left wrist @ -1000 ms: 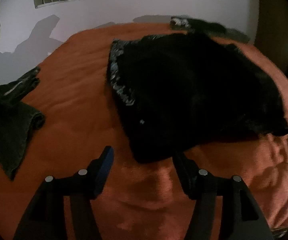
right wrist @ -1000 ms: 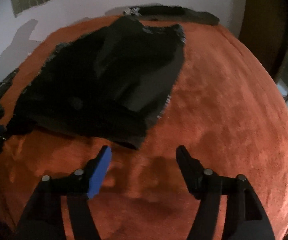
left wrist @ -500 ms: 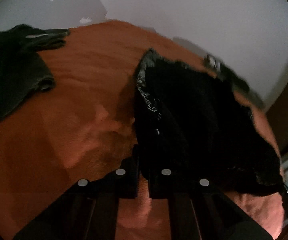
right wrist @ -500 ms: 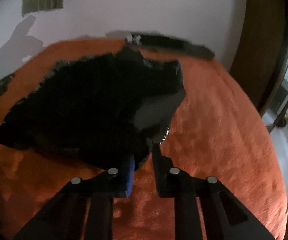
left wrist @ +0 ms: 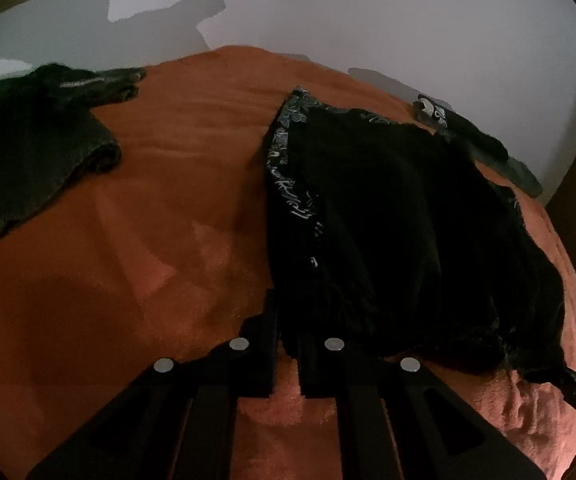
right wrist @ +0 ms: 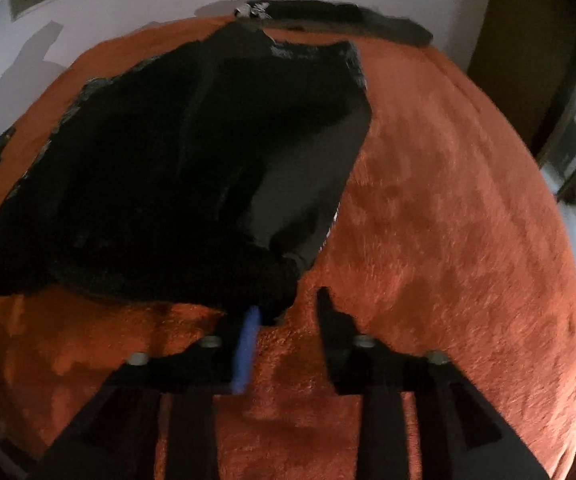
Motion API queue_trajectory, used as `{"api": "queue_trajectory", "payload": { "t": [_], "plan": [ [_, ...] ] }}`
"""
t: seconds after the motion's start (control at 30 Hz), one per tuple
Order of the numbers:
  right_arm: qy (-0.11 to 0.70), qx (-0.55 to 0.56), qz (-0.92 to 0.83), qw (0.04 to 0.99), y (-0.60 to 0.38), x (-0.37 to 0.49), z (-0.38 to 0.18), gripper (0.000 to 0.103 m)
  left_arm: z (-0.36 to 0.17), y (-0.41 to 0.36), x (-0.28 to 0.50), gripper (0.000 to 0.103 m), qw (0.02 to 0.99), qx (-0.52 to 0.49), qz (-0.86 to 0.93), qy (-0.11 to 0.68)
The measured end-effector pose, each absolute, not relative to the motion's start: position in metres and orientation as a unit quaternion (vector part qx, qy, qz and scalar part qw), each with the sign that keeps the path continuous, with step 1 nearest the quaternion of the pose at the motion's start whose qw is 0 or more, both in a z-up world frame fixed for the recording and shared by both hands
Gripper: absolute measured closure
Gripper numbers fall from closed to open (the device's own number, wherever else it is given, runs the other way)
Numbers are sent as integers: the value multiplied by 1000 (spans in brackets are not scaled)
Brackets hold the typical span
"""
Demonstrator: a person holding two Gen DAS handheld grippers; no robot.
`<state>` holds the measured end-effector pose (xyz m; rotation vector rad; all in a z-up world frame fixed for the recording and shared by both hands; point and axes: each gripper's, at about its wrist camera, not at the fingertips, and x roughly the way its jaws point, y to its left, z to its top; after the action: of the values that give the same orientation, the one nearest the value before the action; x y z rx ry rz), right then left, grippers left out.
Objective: Fold clothes
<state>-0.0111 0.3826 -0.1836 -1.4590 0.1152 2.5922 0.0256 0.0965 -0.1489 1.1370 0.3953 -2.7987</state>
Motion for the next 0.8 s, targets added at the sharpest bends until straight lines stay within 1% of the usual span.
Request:
{"api": "queue_trajectory", "payload": {
  "t": [0.03,0.07,0.13,0.2,0.23,0.27,0.3,0.33,0.4,0.5,0.57,0.63,0.7,0.8],
  "plan": [
    [42,-491,866,89,386,-12,-186,58,-150,97,25,79,45,375,-917,130],
    [46,-493,864,96,389,-14,-188,58,-150,97,25,77,47,376,-917,128],
    [63,-497,860,97,395,-15,-194,58,-152,95,23,69,53,377,-916,123],
    [80,-499,858,92,401,-16,-198,59,-155,91,21,68,55,377,-916,126],
    [83,-496,859,91,401,-13,-198,68,-154,89,21,71,50,373,-917,133],
    [88,-491,862,87,400,-10,-196,85,-153,86,22,80,43,369,-918,141],
    [88,-484,867,80,399,-9,-192,92,-151,85,21,96,35,368,-917,148],
    [83,-479,871,76,396,-8,-187,96,-149,84,21,96,32,367,-917,154],
    [65,-454,885,81,389,-1,-171,97,-143,79,24,96,40,361,-916,174],
    [62,-407,908,82,385,12,-137,97,-134,70,28,96,52,352,-910,212],
    [63,-391,915,79,385,13,-124,97,-136,65,25,96,56,363,-900,237],
    [62,-408,908,76,385,11,-128,97,-149,62,17,96,60,394,-886,238],
    [64,-444,890,74,388,6,-145,97,-162,63,15,96,59,410,-880,235],
    [77,-478,871,79,391,-2,-168,97,-161,68,15,96,57,404,-885,222]
  ]
}}
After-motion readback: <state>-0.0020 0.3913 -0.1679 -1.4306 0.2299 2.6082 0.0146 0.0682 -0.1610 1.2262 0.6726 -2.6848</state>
